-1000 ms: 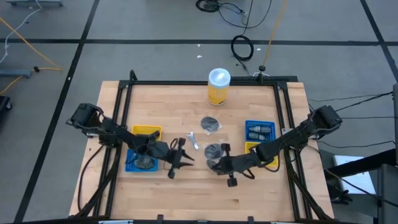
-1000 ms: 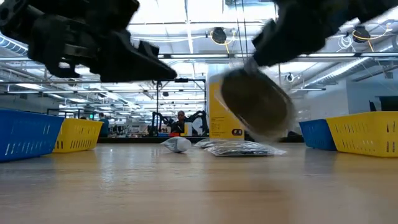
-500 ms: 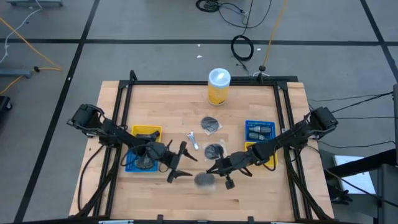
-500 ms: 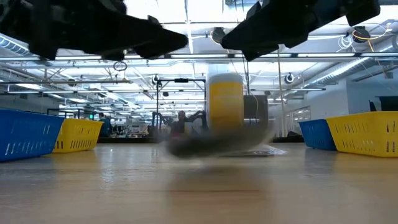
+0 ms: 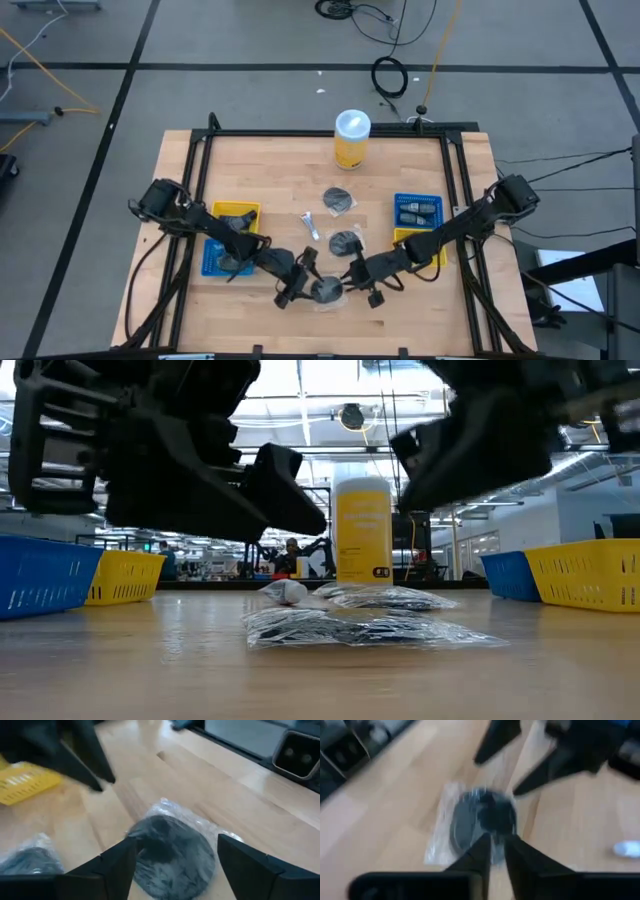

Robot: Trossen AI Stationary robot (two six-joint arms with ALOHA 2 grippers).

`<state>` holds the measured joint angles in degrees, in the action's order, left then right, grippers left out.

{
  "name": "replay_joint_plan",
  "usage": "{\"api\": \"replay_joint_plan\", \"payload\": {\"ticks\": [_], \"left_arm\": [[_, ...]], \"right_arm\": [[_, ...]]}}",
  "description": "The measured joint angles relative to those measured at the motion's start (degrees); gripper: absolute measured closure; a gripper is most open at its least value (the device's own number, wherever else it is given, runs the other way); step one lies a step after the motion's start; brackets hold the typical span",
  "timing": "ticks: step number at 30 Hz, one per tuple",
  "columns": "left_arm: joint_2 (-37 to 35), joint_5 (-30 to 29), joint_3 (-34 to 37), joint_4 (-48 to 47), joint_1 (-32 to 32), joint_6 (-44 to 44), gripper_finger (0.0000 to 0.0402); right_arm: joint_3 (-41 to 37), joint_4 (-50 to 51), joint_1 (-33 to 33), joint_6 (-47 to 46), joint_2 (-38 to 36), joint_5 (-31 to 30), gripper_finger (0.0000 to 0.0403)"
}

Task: Pick & Place Travel size toiletries
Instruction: Put the black hairbrush into the left blue bin

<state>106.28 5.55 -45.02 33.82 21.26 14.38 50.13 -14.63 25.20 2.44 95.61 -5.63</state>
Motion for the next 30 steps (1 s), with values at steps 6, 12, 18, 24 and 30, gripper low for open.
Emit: {"api": "replay_joint_plan", "payload": {"ticks": [6, 12, 18, 24, 30], "left_arm": [[-0.04, 0.02, -1.85, -5.51, -0.38, -2.49, 0.0177], [0.35, -0.01, -1.8, -8.46, -1.78, -6.99, 0.0232], [4.3, 0.33, -1.79, -5.95, -2.38, -7.74, 0.029], [5.05, 0.33, -1.91, -5.59, -3.46, -9.23, 0.0329], [5.07, -0.03, -1.86, -5.51, -4.31, -10.05, 0.0356]], "right_arm": [[-0.04, 0.13, 2.49, 6.74, 5.68, 0.12, 0.0248], [0.02, -2.23, 3.65, 17.01, 9.48, -4.55, 0.0152], [0.09, -7.03, 3.81, 27.16, 11.87, -8.09, 0.0132], [0.17, -13.98, 3.85, 33.23, 15.52, -13.02, 0.0146], [0.11, -16.62, 3.77, 32.77, 15.85, -14.51, 0.0189]]}}
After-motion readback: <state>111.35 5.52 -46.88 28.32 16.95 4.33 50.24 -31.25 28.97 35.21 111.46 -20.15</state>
